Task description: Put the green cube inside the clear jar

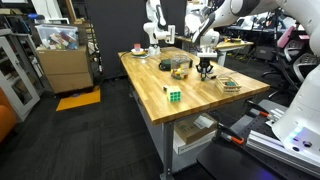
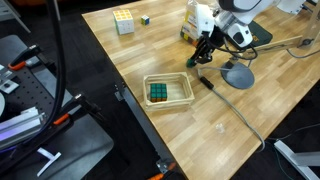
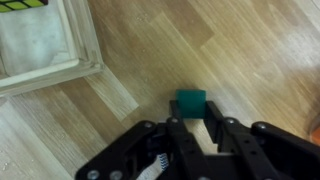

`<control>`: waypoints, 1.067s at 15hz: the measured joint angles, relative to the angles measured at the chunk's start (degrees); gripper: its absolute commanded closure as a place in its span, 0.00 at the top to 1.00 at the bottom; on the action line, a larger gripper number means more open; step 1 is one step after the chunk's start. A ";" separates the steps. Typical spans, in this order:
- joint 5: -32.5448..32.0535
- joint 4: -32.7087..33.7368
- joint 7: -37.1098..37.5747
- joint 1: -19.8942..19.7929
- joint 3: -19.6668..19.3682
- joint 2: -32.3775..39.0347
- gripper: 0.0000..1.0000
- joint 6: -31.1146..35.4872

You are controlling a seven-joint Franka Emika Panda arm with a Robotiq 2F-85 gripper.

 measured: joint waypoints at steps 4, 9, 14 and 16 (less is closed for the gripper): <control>0.00 -0.30 -0.63 0.60 0.06 -2.81 0.07 4.13; 0.01 -8.84 -3.13 1.80 1.14 -13.74 0.07 10.33; 0.12 -18.98 -5.38 2.18 2.79 -21.14 0.07 15.89; 0.11 -21.81 -6.55 2.97 3.56 -24.27 0.07 20.09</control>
